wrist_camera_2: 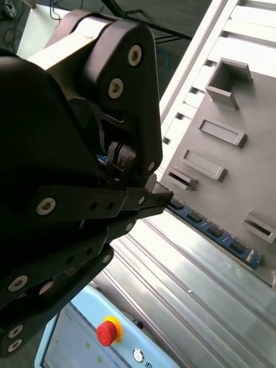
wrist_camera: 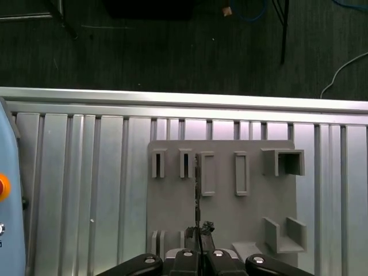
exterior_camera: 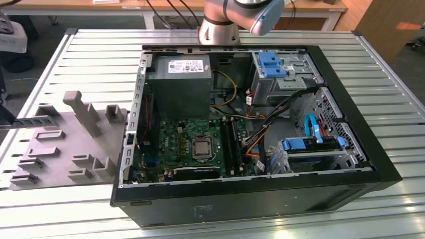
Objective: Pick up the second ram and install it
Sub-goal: 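Pick up the second ram and move it above second insertion slot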
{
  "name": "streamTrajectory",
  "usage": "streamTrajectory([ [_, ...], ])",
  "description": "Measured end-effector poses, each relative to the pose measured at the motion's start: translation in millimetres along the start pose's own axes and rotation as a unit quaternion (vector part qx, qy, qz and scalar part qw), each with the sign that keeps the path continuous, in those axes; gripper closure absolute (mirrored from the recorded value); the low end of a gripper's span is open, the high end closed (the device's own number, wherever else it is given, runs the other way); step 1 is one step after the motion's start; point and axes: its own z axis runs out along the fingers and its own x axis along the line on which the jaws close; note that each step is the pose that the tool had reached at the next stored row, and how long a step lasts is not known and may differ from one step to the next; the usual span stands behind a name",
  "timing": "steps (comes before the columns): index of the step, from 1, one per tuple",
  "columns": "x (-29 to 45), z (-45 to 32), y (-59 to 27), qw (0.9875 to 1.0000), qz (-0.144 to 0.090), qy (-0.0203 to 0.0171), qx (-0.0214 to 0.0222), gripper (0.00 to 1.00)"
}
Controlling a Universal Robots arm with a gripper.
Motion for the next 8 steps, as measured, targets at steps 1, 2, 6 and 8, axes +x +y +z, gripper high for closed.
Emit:
streamTrajectory([
  [1,-0.1,-3.4,0.2,1.0000,0.000,-0.0002,0.0000,0.88],
  [2,-0.2,-6.8,0.3,1.0000,0.000,-0.0005,0.0000,0.88],
  [6,-0.7,-20.3,1.0,1.0000,0.000,-0.0017,0.0000,0.88],
  [8,-1.0,-26.6,1.3,1.0000,0.000,-0.0024,0.0001,0.88],
])
